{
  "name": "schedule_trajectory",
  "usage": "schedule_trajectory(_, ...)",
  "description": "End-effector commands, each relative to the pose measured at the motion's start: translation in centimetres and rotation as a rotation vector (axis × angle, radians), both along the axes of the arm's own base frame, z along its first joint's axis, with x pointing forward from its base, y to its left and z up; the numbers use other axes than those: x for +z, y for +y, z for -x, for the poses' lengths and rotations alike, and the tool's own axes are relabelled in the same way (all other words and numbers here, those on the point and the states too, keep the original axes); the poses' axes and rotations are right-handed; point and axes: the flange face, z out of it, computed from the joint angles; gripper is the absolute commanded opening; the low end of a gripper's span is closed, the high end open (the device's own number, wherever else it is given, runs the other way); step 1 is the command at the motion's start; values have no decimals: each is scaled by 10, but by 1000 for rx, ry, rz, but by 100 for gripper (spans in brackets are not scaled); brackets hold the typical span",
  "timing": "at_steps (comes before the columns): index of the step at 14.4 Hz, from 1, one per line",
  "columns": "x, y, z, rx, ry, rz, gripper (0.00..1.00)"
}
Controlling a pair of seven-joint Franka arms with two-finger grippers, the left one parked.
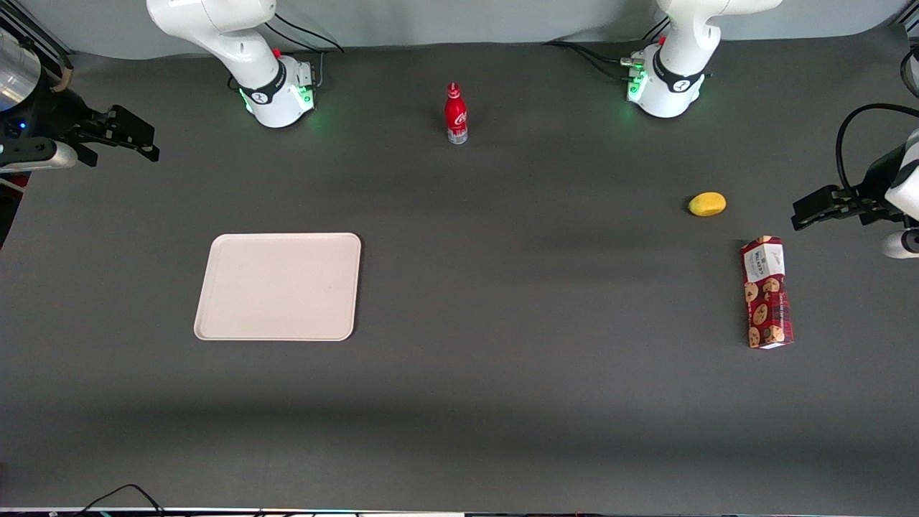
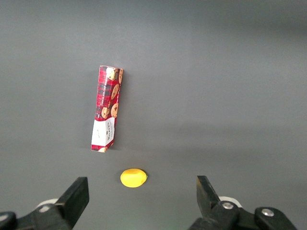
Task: Place coke bottle on tray
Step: 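Move the open right gripper over the red Coca-Cola bottle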
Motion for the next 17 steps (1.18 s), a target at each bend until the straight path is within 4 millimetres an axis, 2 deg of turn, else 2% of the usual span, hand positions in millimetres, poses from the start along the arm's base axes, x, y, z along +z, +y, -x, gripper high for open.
schedule_trajectory(1,5,2,-1,17,-9,-30,100)
schedule_trajectory(4,8,1,0,23,-13,-30,100)
schedule_trajectory(6,13,14,16,41,39,-25,100)
schedule_trajectory(7,20,33,26,64,36,-19,100)
schedule_trajectory(8,32,62,36,55,17,-7,100)
schedule_trajectory(9,38,100,48,28,19,-3,100)
schedule_trajectory(11,37,181,80,-32,63,-55,100)
schedule_trajectory(13,23,259,117,-58,83,-40,100)
schedule_trajectory(15,-8,328,162,-89,89,-28,100)
schedule_trajectory(17,-43,381,200,-151,85,-43,100)
